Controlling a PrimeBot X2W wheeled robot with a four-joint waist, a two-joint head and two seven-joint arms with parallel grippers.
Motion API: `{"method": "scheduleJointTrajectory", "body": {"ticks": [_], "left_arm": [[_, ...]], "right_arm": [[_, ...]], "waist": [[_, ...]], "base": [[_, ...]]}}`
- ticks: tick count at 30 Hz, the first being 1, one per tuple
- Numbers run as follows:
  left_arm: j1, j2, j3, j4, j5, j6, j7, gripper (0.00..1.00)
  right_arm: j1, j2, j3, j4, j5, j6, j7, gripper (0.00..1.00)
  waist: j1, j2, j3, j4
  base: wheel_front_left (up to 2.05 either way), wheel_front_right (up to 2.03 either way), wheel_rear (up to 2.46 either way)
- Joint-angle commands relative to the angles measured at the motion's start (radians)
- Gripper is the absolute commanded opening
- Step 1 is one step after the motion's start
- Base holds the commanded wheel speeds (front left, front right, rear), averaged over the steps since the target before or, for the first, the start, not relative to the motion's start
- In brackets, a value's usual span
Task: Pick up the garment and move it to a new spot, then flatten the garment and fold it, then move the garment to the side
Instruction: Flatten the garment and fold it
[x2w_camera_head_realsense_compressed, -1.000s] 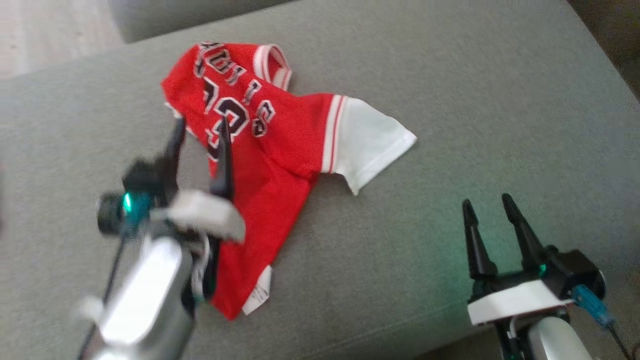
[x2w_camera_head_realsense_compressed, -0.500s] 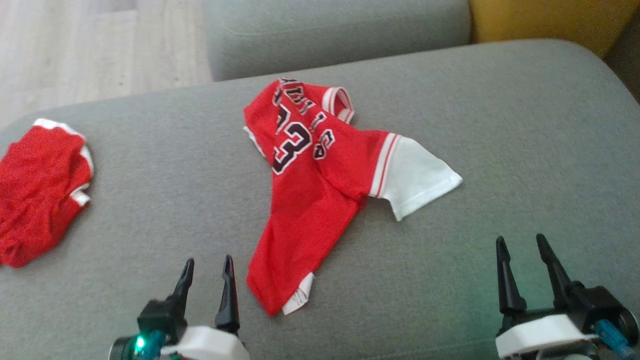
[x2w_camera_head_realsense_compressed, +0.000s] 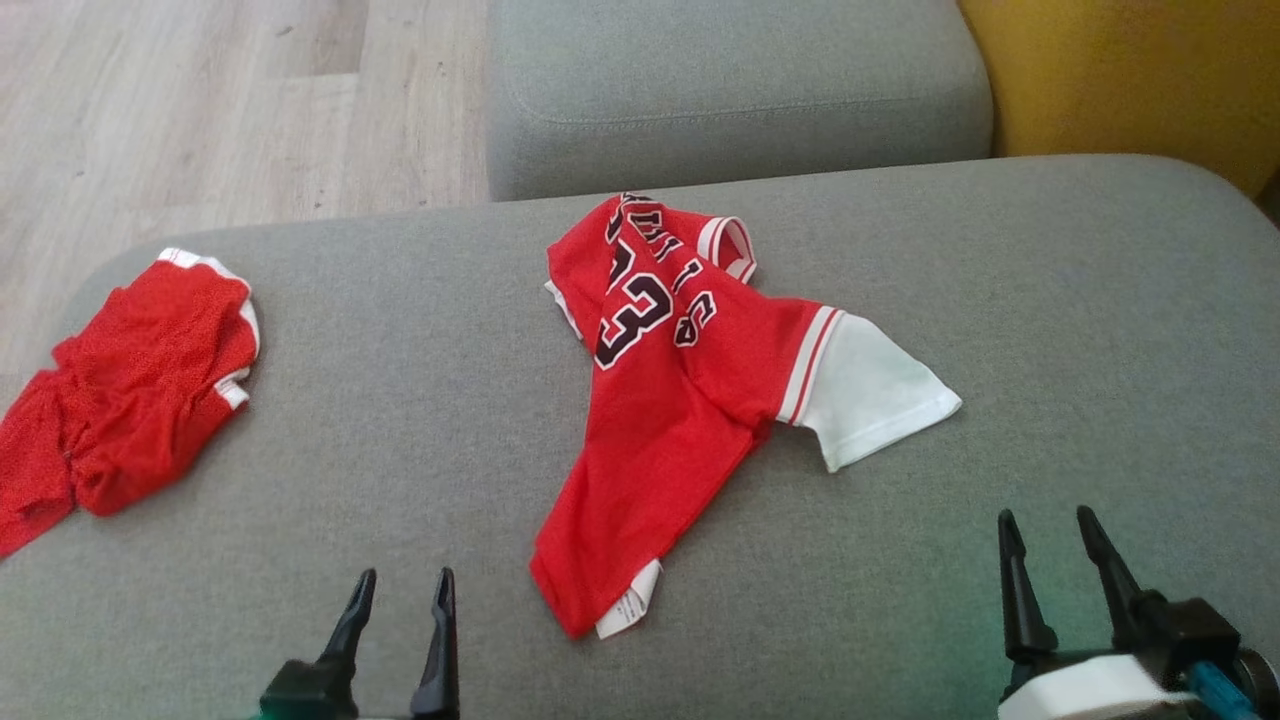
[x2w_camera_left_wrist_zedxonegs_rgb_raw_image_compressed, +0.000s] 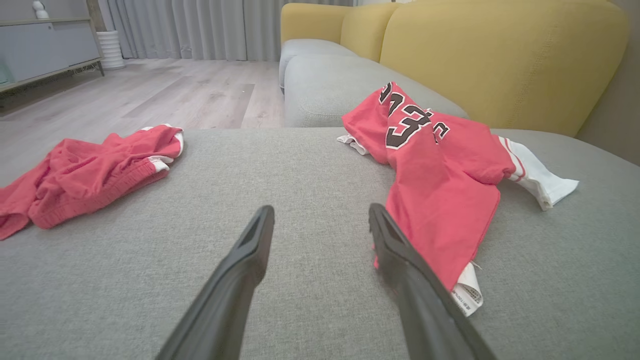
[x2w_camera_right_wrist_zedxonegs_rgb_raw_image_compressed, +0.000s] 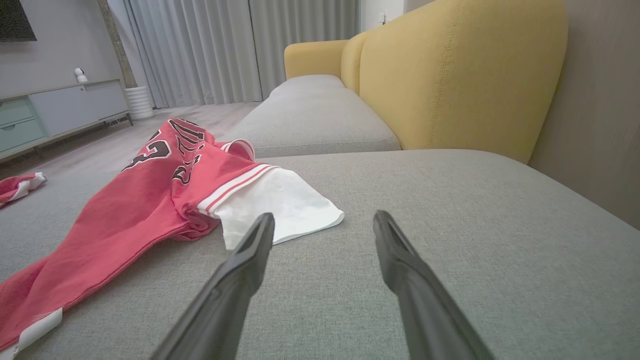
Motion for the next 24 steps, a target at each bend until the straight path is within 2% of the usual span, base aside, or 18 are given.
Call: {"method": "scheduleJointTrajectory", "body": {"ticks": [1,11,20,24], "left_arm": [[-0.032,-0.016,0.045,-0.036,0.014,-0.009,-0.006,1.0],[-0.02,-0.042,0.086,-0.025,0.048,-0.064,-0.006,1.0],[-0.018,-0.051,0.107,-0.006,0.063,-0.086,-0.006,1.0],[-0.007,-0.053,0.077,0.064,0.044,-0.107,-0.006,1.0]], "right_arm": [[-0.016,-0.006,0.02,-0.025,0.006,0.008,-0.011,1.0],[-0.023,-0.006,0.029,-0.001,0.013,0.008,-0.011,1.0],[-0.03,-0.006,0.039,0.006,0.017,0.008,-0.011,1.0],[-0.043,-0.006,0.049,0.011,0.01,0.008,-0.011,1.0]], "waist": [[0.0,0.0,-0.004,0.002],[0.0,0.0,-0.01,0.002],[0.0,0.0,-0.007,0.006],[0.0,0.0,-0.004,0.001]], "base": [[0.0,0.0,0.0],[0.0,0.0,0.0],[0.0,0.0,0.0],[0.0,0.0,0.0]]}}
